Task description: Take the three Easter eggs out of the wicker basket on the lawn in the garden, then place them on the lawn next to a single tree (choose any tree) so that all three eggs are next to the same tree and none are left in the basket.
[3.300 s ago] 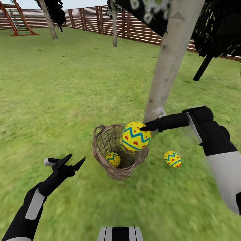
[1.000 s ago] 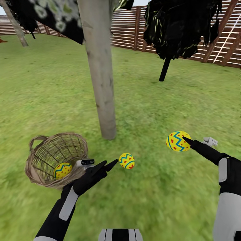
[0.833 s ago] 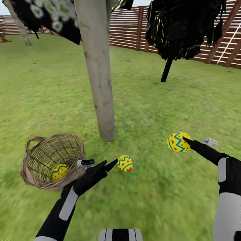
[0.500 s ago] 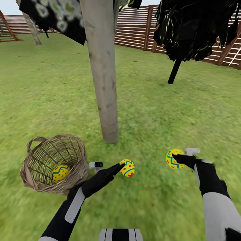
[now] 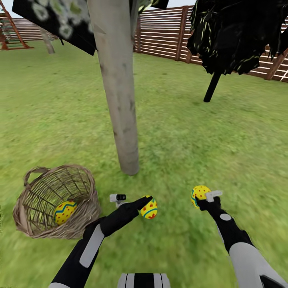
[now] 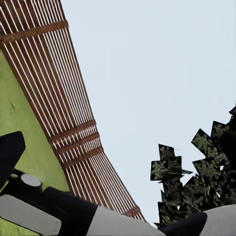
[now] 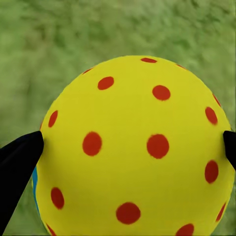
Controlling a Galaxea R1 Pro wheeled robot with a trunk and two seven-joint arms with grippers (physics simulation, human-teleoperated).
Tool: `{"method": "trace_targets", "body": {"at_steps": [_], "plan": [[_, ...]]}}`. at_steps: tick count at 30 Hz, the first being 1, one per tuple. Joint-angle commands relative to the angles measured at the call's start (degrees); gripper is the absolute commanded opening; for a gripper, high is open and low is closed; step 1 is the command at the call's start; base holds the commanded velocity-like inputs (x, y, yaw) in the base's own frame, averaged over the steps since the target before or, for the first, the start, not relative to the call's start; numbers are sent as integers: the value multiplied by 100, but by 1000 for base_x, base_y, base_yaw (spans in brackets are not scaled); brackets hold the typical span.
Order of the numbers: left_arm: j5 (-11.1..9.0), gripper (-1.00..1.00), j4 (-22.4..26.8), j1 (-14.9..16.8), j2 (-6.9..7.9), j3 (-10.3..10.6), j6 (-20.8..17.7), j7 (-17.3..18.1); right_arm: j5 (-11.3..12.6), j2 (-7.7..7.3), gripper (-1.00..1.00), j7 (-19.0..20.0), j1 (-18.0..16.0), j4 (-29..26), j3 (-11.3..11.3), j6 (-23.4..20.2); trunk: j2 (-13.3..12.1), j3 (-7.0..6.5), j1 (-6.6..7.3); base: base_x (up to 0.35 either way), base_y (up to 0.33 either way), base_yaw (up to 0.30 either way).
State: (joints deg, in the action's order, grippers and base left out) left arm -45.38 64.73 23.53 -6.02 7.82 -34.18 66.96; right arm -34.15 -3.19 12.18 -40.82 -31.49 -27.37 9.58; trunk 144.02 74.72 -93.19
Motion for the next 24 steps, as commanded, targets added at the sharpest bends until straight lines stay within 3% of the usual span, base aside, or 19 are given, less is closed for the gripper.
{"method": "trace_targets", "body": {"at_steps": [1,4,9,11,13,18,22,24], "plan": [[-34,100,-6,3,-3,7,-51,1,-207,113,-100,-435,6,108,-44,54,2,4,-1,149,-167,292],[-36,100,-12,3,-4,9,-21,1,-533,186,-100,-781,13,272,-40,93,2,4,-1,32,-36,298],[-38,100,-15,3,-4,11,-19,1,-580,196,-100,-837,13,584,63,188,2,4,-1,1,-2,300],[-46,100,-13,3,-4,239,-14,1,-603,193,-100,-840,13,860,213,289,2,4,-1,0,0,300],[-50,100,-10,3,-4,320,54,-72,-636,193,-100,-840,13,947,250,517,2,4,-1,0,-36,300],[-50,100,-4,3,-4,334,87,-181,-655,195,-100,-821,13,956,273,552,2,4,-1,1,-290,300],[-58,100,-19,3,-4,331,95,-183,-906,200,-100,-806,13,939,878,520,2,14,-1,25,-113,297],[-59,100,-16,3,-4,329,96,-183,-904,197,-100,-772,13,932,985,549,2,21,-1,2,-9,290]]}}
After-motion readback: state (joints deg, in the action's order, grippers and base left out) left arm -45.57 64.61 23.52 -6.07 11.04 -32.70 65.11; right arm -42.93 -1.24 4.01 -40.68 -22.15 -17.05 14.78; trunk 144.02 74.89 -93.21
